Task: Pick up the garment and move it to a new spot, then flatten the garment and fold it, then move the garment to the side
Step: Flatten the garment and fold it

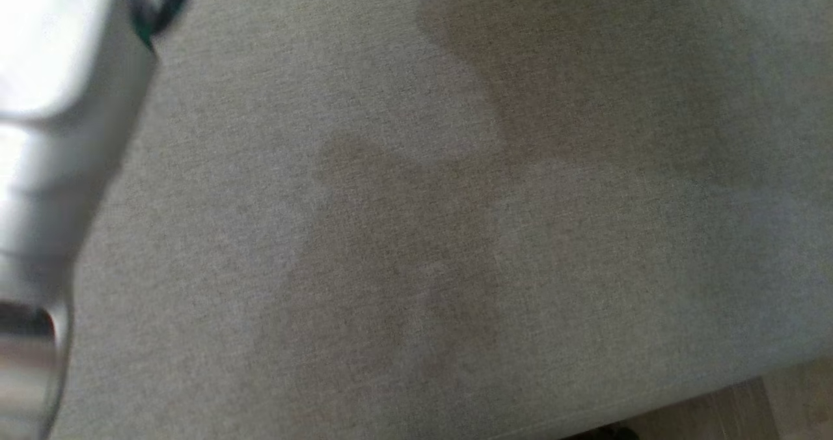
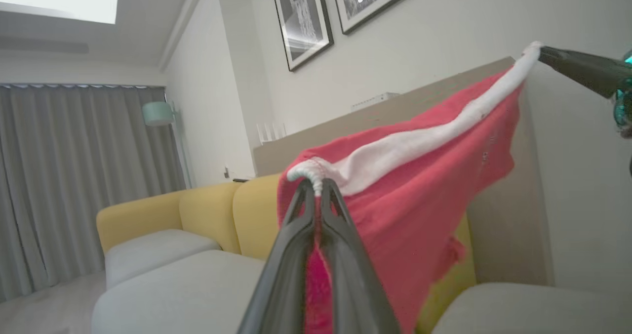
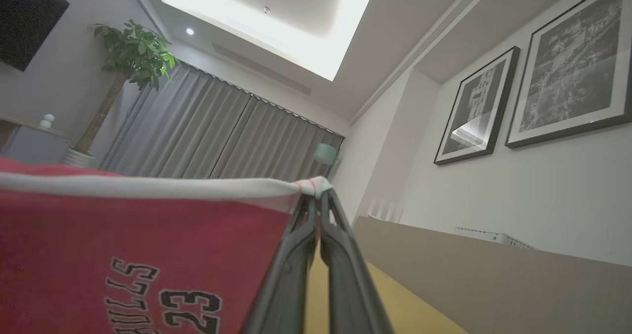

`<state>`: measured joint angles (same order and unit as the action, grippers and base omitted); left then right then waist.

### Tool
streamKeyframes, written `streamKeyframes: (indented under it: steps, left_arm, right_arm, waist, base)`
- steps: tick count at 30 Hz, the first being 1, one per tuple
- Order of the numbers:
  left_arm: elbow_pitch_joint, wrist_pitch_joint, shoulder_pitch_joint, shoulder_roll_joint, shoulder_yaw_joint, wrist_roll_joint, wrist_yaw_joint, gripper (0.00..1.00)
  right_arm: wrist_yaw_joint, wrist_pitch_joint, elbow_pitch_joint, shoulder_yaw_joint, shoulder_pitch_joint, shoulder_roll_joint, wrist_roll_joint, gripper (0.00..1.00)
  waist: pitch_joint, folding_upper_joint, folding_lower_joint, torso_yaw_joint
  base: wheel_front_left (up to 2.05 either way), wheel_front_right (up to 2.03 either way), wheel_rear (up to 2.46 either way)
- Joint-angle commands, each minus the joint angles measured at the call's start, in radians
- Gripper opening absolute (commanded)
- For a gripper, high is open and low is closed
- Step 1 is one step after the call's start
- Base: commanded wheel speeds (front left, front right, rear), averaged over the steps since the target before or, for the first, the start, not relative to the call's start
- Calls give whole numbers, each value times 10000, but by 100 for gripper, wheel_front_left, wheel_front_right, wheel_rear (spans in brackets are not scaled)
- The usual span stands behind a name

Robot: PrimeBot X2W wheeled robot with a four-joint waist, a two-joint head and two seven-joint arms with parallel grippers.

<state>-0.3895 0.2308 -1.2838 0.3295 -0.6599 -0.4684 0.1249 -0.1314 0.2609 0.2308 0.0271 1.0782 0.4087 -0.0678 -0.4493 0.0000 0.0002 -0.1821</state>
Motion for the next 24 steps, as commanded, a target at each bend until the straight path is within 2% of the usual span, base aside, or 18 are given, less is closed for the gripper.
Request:
streamKeyframes:
  steps: [1,9,17,24]
  left_arm:
    - [220,93,257,439,66,-28,53,0]
    - [822,301,4302,546,-874,140,-125,0]
    - [2241,308,8779,577,-1168,378,-955,0]
    - [3289,308,10486,741,-1194,368,-1459,0]
  right_arm:
    - [7,9,-412,-47,-678,-101,80,0]
    - [7,9,-1269,-482,-4699,-521,48,0]
    - [7,9,-2727,-1439,-8768,-1139,122,0]
    - [7,7,-3614,-2071,-10825,-1418,383,0]
  waist:
    - [43,0,-2,8]
    - [443,0,-2,136]
    - [1334,0,-2,-7]
    - [1622,0,-2,-24]
  base:
    - [0,0,0]
    - [0,0,0]
    - [0,0,0]
    - [0,0,0]
